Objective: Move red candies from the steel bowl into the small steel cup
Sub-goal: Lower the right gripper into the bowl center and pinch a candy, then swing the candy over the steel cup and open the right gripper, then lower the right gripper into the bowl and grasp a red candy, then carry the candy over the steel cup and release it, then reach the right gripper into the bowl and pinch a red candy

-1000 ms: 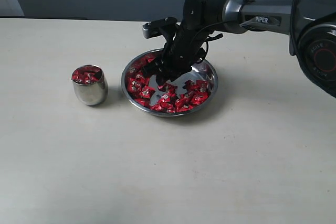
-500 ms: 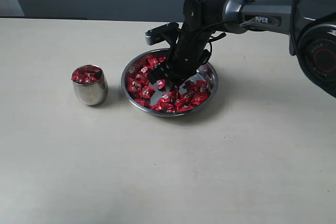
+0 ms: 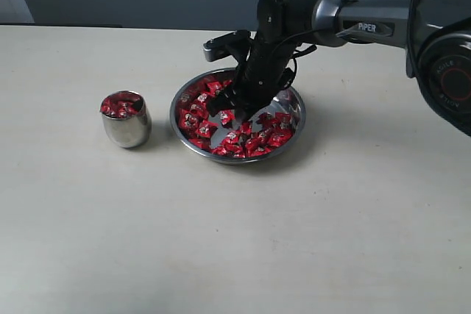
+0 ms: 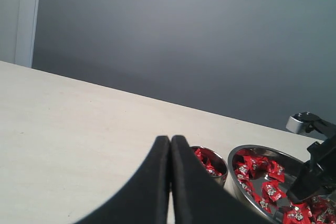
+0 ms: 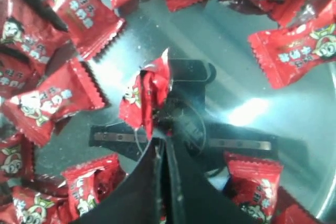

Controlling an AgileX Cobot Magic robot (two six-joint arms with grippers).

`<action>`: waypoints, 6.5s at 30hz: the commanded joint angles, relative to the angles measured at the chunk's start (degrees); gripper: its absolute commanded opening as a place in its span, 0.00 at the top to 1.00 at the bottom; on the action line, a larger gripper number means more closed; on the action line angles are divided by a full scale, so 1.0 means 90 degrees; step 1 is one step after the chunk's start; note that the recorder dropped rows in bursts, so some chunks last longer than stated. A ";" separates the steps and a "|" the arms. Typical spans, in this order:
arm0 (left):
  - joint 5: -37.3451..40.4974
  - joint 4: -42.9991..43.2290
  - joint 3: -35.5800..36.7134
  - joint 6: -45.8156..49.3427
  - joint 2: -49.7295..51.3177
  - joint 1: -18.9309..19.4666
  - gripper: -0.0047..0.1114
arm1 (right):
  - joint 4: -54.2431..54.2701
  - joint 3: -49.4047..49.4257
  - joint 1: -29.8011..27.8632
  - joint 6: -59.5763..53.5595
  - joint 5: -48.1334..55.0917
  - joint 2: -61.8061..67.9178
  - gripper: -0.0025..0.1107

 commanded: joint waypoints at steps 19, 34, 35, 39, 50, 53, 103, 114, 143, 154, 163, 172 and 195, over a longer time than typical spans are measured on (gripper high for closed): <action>-0.0028 -0.0065 0.0025 -0.0003 -0.0032 0.0009 0.96 | 0.2823 0.0012 0.0886 -0.1522 -0.2073 -0.0818 0.98; -0.0028 -0.0065 0.0025 -0.0003 -0.0032 0.0009 0.96 | 0.2851 0.0012 0.1399 -0.1613 -0.3018 -0.0316 0.98; -0.0028 -0.0065 0.0025 -0.0003 -0.0032 0.0009 0.96 | 0.2851 0.0012 0.1399 -0.1613 -0.3078 -0.0316 0.98; -0.0028 -0.0065 0.0025 -0.0003 -0.0032 0.0009 0.96 | 0.2851 0.0012 0.1402 -0.1613 -0.3141 -0.0316 0.93; -0.0028 -0.0065 0.0025 -0.0003 -0.0032 0.0009 0.96 | 0.2746 0.0012 0.1352 -0.1628 -0.3129 -0.0350 0.76; -0.0028 -0.0065 0.0025 -0.0003 -0.0032 0.0009 0.96 | 0.2633 0.0012 0.1156 -0.1450 -0.2737 -0.0428 0.76; -0.0028 -0.0065 0.0025 -0.0003 -0.0032 0.0009 0.96 | -0.0386 0.0012 0.0284 0.0269 -0.0932 0.0185 0.58; -0.0028 -0.0065 0.0025 -0.0003 -0.0032 0.0009 0.96 | 0.0612 0.0012 0.0297 0.0258 -0.1071 -0.0377 0.96; -0.0028 -0.0065 0.0025 -0.0003 -0.0032 0.0009 0.96 | 0.1567 0.0012 0.1630 -0.0795 -0.2576 -0.0542 0.74; -0.0028 -0.0065 0.0025 -0.0003 -0.0032 0.0009 0.96 | 0.1370 0.0012 0.1316 -0.0542 -0.2473 -0.0696 0.74; -0.0028 -0.0065 0.0025 -0.0003 -0.0032 0.0009 0.96 | 0.0710 0.0012 0.0594 -0.0198 -0.1066 -0.0765 0.74; -0.0028 -0.0065 0.0025 -0.0003 -0.0032 0.0009 0.96 | -0.0539 0.0036 0.0264 0.0297 0.0209 -0.0765 0.75; -0.0028 -0.0065 0.0025 -0.0003 -0.0032 0.0009 0.96 | -0.0184 0.0078 0.0280 0.0435 0.0851 -0.0186 0.52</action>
